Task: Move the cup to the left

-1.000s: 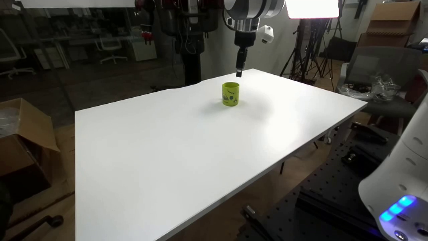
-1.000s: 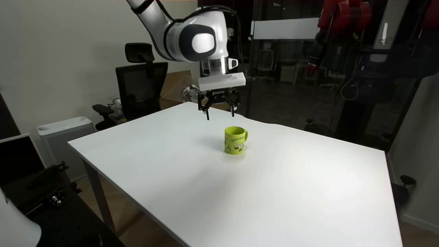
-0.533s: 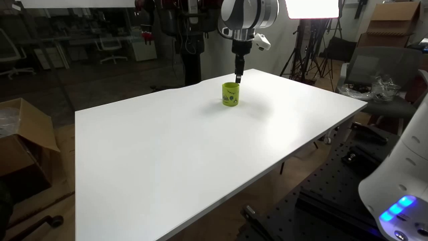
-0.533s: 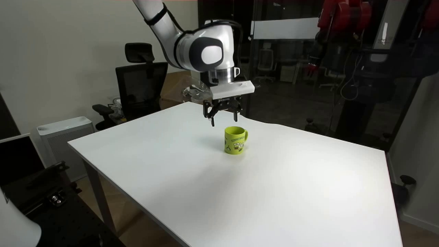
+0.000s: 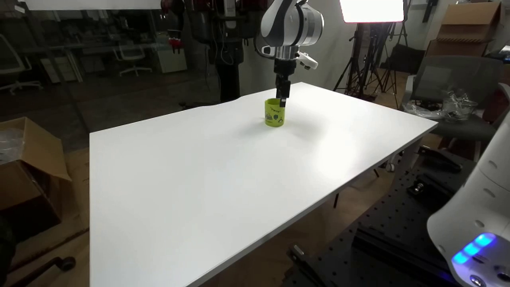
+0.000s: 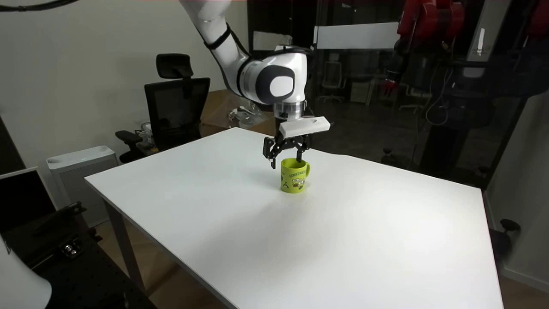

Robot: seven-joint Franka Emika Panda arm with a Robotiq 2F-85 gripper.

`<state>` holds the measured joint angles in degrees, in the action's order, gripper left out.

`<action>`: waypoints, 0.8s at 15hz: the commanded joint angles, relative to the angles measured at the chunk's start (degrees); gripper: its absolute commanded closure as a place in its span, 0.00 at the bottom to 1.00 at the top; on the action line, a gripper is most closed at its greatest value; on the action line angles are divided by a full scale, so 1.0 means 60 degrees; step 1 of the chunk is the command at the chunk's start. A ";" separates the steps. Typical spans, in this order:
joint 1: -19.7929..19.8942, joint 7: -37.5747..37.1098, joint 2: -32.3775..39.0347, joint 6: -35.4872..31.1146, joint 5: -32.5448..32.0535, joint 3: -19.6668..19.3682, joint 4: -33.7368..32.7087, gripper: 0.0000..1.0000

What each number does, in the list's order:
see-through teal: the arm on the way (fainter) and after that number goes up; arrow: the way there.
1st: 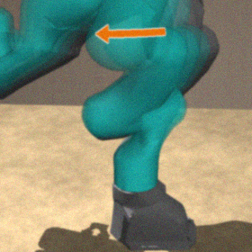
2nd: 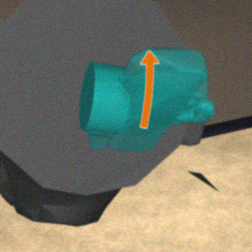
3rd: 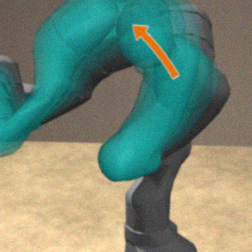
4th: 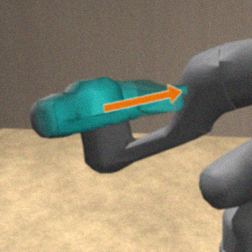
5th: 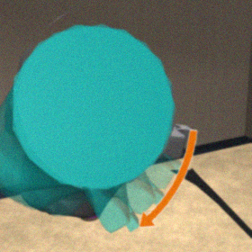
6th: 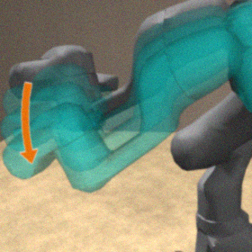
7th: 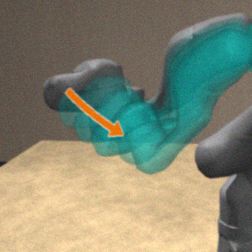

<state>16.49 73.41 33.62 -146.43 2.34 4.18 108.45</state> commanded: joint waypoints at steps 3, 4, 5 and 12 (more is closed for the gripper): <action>0.0010 0.0477 0.0857 0.0761 0.0036 0.0233 -0.1141 0.00; -0.0031 0.0489 0.0964 0.0829 -0.0001 0.0222 -0.1236 0.00; -0.0074 0.0466 0.1082 0.0909 -0.0036 0.0196 -0.1337 0.00; -0.0475 -0.0279 0.1319 0.0402 -0.0358 -0.0273 -0.1531 0.55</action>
<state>15.71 75.41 40.85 -142.78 2.05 4.78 101.20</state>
